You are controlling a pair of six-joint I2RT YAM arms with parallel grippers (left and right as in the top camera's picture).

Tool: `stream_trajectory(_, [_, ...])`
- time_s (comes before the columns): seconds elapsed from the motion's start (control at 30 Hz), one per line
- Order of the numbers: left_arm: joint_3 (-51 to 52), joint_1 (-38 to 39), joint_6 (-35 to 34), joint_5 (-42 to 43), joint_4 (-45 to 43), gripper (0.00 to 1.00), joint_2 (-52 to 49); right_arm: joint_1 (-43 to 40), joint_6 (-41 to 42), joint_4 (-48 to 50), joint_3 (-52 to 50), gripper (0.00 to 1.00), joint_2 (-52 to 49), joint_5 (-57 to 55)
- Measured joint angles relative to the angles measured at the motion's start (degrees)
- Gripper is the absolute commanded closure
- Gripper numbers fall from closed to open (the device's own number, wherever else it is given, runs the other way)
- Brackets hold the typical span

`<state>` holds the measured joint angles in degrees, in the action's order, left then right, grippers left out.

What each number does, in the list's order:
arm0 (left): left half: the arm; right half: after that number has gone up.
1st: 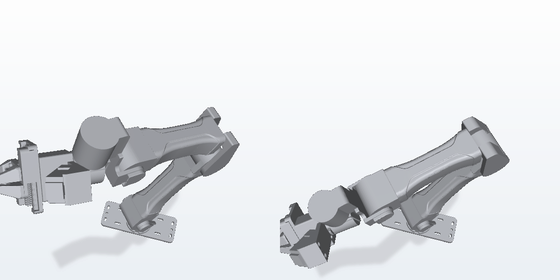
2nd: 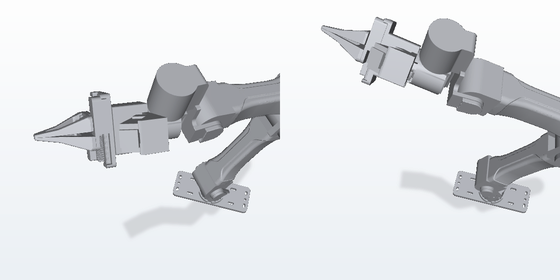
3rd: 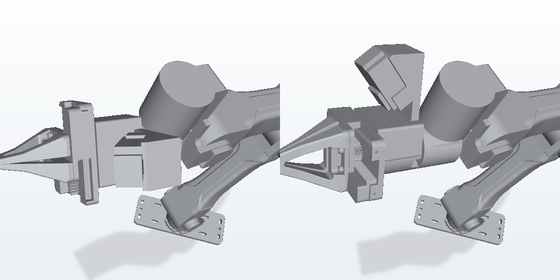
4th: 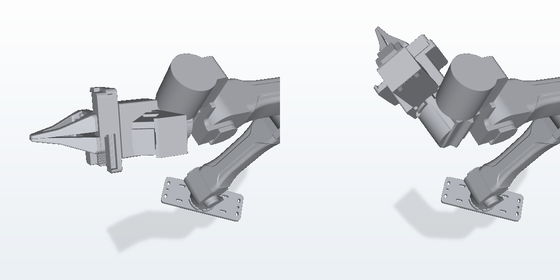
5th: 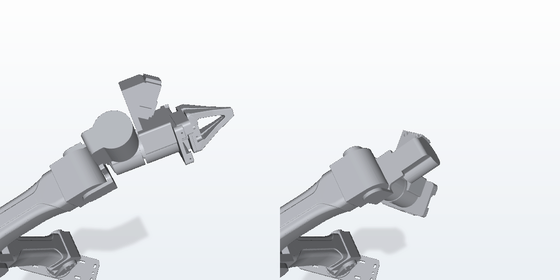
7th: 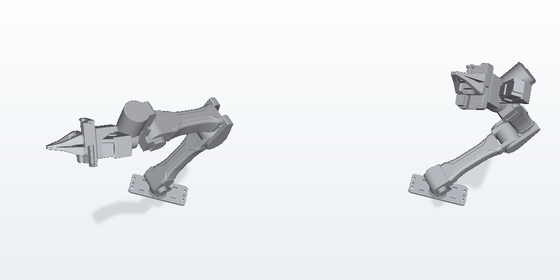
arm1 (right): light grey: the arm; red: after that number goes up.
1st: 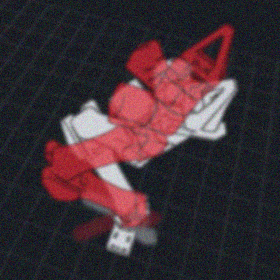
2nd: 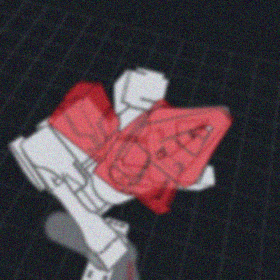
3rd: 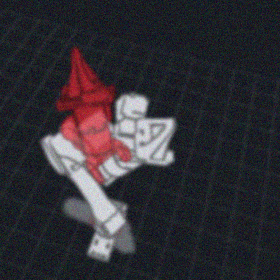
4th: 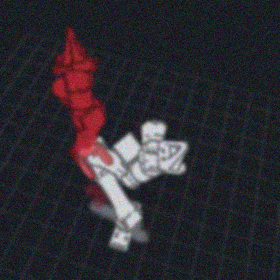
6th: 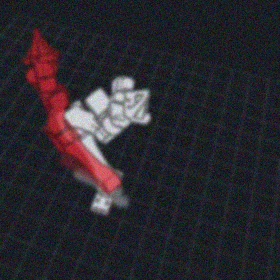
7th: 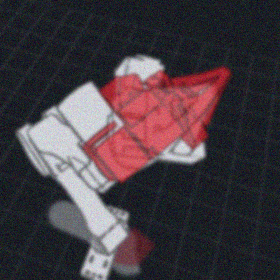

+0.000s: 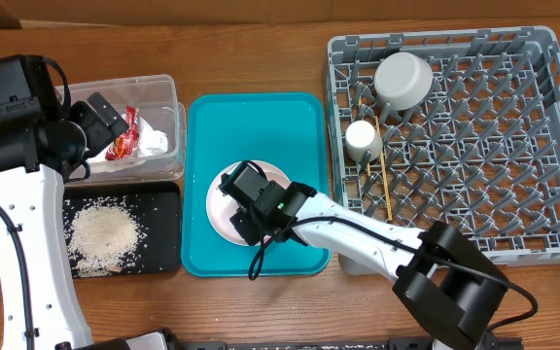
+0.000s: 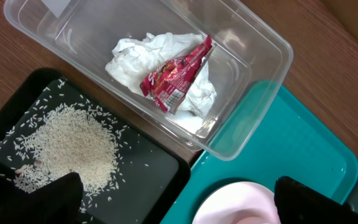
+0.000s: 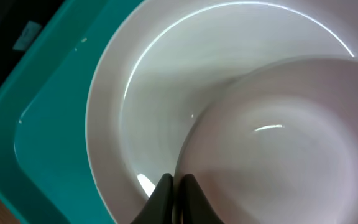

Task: Sort waste into correct bins and load items into the dishwasher
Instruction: 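Carry the pink bowl to the rack's near side and release it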

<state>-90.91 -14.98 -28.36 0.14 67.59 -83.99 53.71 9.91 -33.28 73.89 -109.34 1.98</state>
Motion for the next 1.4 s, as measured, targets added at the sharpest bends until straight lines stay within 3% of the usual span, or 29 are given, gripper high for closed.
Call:
stream_trajectory(0.2, [0.0,0.0,0.0,0.0,0.0,0.0,0.0,0.0,0.4,-8.6,5.5,0.96,2.6,3.2])
stream_trajectory(0.43, [0.0,0.0,0.0,0.0,0.0,0.0,0.0,-1.5,5.6,-13.5,8.8,0.96,16.9,6.2])
stream_trajectory(0.77, [0.0,0.0,0.0,0.0,0.0,0.0,0.0,-19.0,16.0,-23.0,9.4,0.96,33.4,15.6])
stream_trajectory(1.03, [0.0,0.0,0.0,0.0,0.0,0.0,0.0,-40.5,18.3,-12.8,2.7,0.96,35.6,40.6])
stream_trajectory(1.23, [0.0,0.0,0.0,0.0,0.0,0.0,0.0,-49.9,20.4,-2.6,-7.2,0.96,35.6,56.5])
stream_trajectory(1.4, [0.0,0.0,0.0,0.0,0.0,0.0,0.0,-53.6,21.4,1.7,-16.0,0.96,35.6,62.0])
